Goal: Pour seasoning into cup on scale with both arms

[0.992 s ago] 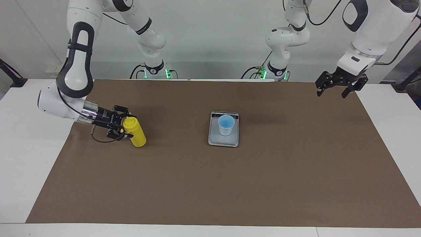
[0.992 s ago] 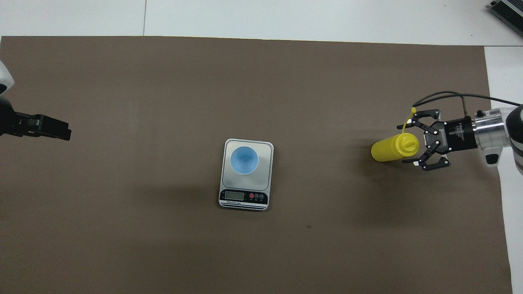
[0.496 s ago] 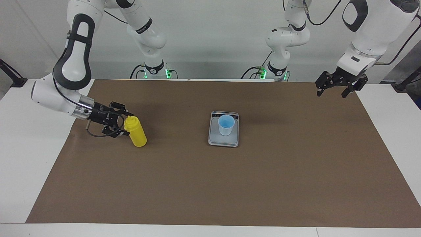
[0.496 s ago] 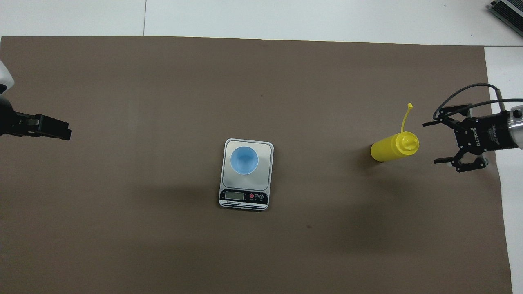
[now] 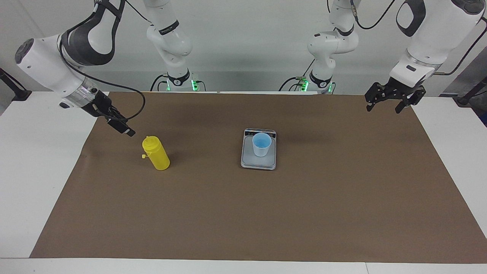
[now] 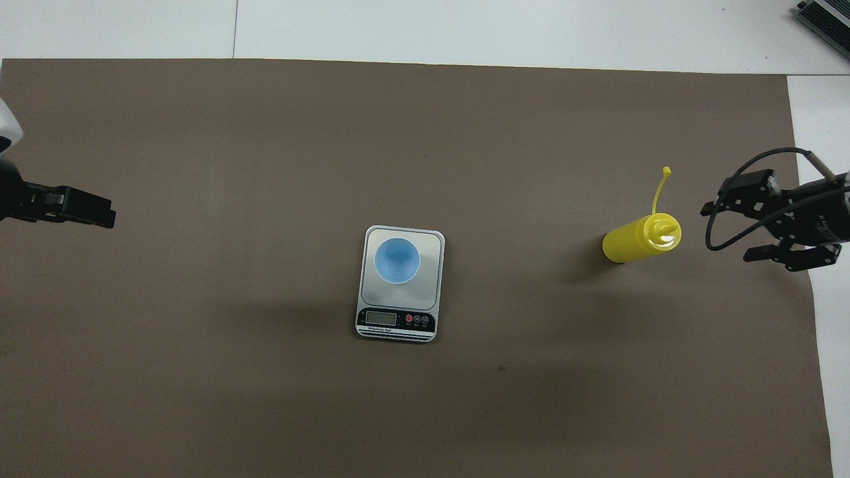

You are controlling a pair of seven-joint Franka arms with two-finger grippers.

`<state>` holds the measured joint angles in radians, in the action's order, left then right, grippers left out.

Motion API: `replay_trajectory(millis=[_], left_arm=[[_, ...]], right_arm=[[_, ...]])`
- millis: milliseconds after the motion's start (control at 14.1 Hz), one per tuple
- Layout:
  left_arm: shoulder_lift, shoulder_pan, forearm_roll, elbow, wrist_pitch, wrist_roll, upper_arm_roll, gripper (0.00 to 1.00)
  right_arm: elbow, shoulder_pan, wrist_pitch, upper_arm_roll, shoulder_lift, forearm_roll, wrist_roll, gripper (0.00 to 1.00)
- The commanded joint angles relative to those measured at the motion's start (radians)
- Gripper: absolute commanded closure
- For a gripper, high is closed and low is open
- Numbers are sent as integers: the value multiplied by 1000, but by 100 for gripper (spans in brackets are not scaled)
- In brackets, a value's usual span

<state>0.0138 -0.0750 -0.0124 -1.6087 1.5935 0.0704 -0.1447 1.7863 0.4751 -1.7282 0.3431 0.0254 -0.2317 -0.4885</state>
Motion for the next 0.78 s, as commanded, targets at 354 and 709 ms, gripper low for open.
replay_trajectory(millis=[354,709], left_arm=[[17,-17,12,-13,0,-9,-12,0],[15,-17,12,-13,0,-9,-12,0]], right_arm=[[-93,-262,18,10,13,296,28,0],[-179,-259,16,13,28,288,125,0]])
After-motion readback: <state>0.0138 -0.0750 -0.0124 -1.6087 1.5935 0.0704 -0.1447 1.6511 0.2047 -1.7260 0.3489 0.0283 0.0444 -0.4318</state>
